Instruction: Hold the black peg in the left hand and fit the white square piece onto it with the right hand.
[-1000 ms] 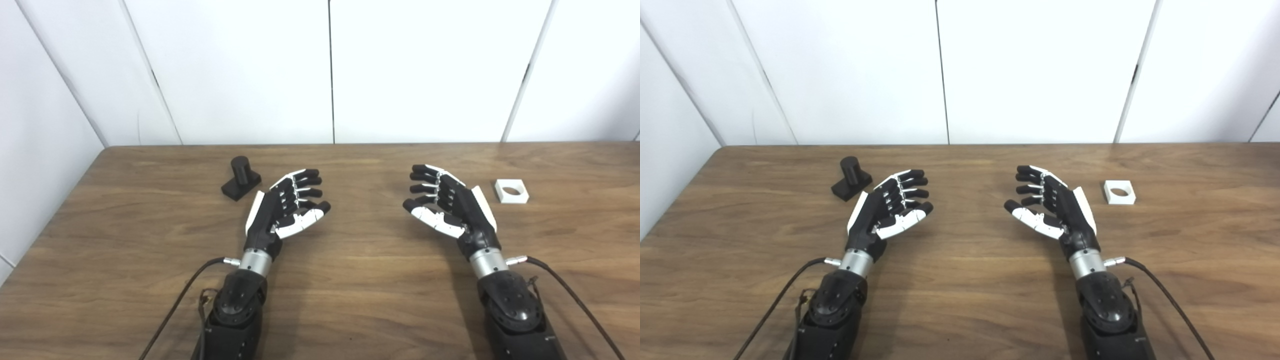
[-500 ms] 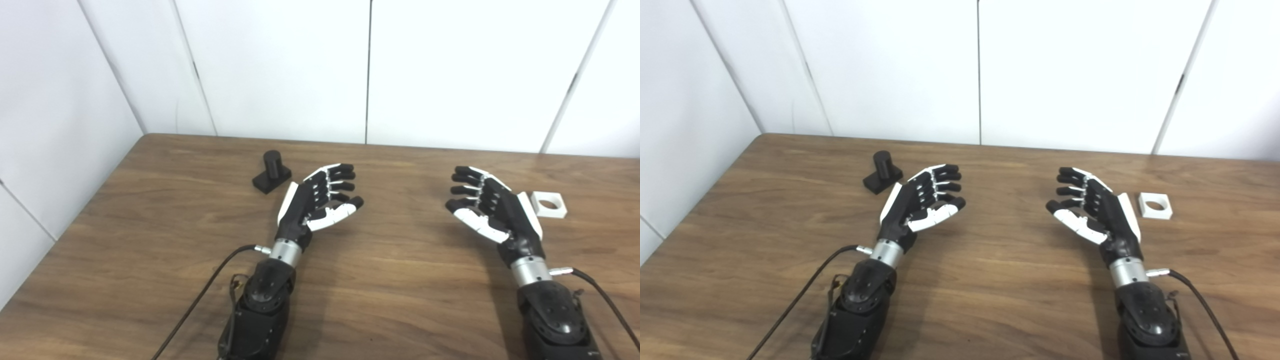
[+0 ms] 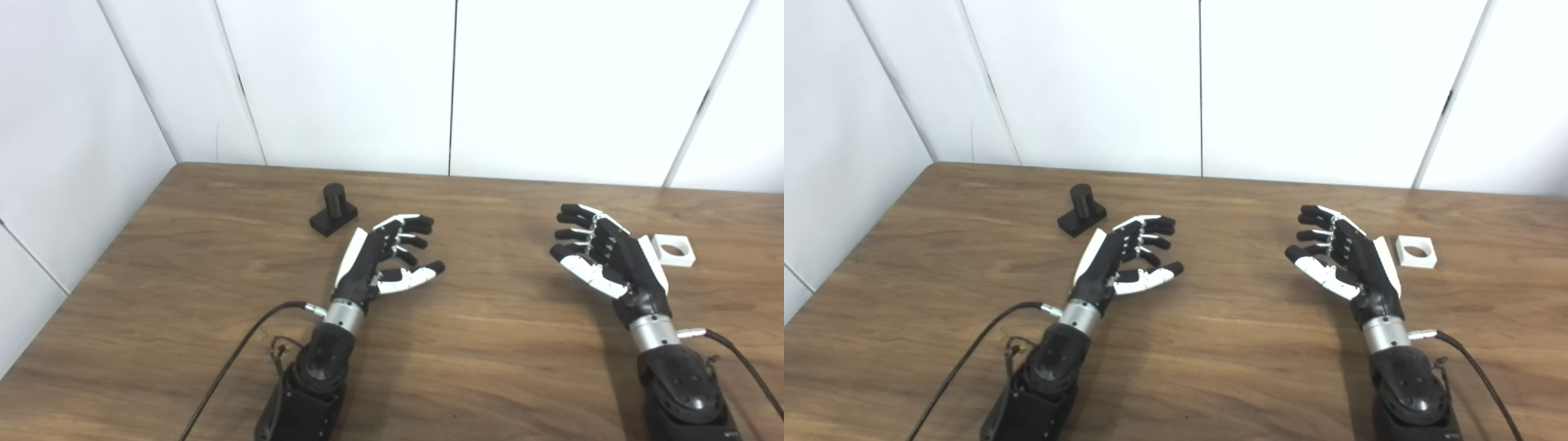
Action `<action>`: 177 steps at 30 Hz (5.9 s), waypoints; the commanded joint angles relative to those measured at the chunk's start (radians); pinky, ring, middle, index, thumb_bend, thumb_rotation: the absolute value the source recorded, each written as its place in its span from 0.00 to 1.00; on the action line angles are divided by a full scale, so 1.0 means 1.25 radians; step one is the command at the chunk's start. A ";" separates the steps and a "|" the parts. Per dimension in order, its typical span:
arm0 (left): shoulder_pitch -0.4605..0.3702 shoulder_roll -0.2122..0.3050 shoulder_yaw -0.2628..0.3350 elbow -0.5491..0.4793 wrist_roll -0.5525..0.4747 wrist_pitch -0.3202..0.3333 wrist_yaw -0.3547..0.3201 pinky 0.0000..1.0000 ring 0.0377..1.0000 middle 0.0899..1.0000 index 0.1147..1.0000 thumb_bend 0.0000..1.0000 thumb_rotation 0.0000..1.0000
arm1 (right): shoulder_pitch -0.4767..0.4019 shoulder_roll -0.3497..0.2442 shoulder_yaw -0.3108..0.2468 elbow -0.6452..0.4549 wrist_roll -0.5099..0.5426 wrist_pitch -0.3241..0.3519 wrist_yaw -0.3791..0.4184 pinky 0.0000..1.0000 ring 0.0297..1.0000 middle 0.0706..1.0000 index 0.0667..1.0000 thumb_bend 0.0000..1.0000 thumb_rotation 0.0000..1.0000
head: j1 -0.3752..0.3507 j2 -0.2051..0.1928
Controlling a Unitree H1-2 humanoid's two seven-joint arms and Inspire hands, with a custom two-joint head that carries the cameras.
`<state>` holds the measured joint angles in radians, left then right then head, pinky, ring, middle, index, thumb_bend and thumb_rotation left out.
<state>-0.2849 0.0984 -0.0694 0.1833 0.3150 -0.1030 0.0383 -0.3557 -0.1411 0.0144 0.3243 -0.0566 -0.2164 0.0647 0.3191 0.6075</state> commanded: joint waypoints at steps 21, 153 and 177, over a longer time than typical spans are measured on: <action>-0.052 0.198 -0.082 -0.253 0.378 0.174 -0.062 0.54 0.67 0.72 0.66 0.69 0.23 | -0.021 -0.009 -0.003 0.009 0.002 -0.038 -0.002 0.58 0.67 0.73 0.74 0.77 0.37 | 0.003 -0.003; -0.275 0.205 -0.110 0.234 0.530 0.416 -0.015 0.59 0.75 0.77 0.51 0.75 0.26 | -0.005 -0.020 -0.017 -0.040 0.004 -0.008 0.008 0.60 0.68 0.74 0.73 0.78 0.40 | -0.016 0.027; -0.277 0.275 -0.158 0.332 0.291 0.190 -0.037 0.66 0.82 0.81 0.43 0.52 0.07 | 0.009 -0.028 -0.027 -0.073 -0.004 0.001 0.004 0.60 0.68 0.73 0.73 0.76 0.42 | -0.040 0.033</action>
<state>-0.6269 0.4190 -0.2523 0.5909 0.6845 0.1587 0.0255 -0.3204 -0.1638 -0.0115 0.2699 -0.0659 -0.2035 0.0779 0.2684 0.6473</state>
